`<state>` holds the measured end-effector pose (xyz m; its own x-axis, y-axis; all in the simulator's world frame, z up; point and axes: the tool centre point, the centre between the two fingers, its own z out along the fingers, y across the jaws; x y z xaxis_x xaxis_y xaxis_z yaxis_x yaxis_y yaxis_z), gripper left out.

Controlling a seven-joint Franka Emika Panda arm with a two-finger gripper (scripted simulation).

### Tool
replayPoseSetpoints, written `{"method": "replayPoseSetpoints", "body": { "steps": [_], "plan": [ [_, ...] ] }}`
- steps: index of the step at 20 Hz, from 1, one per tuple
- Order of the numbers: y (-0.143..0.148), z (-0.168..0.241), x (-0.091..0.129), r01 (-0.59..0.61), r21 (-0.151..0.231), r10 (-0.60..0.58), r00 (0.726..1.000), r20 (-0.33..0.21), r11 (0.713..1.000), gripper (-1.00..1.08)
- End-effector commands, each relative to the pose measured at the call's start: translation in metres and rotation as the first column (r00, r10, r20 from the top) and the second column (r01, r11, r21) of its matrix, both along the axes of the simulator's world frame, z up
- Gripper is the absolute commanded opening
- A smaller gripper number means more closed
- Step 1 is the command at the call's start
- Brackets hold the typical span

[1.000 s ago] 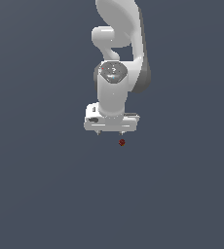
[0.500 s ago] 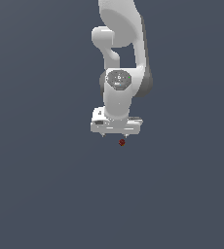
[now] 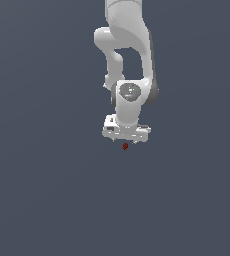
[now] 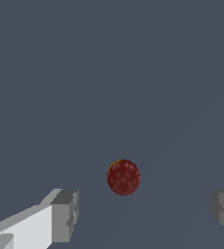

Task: Pick up the object and move it to a goal position.

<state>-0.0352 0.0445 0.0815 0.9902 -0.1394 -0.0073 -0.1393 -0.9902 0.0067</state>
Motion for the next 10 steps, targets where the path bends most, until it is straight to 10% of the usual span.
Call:
{"method": "replayPoseSetpoints", "body": {
  "steps": [1,10],
  "plan": [
    [0.0046,-0.0076,-0.004,0.018,0.003,-0.018,1.0,0.005,1.0,1.0],
    [0.0086,-0.0151,-0.0077,0.029,0.005,-0.029,1.0,0.007,1.0,1.0]
  ]
}}
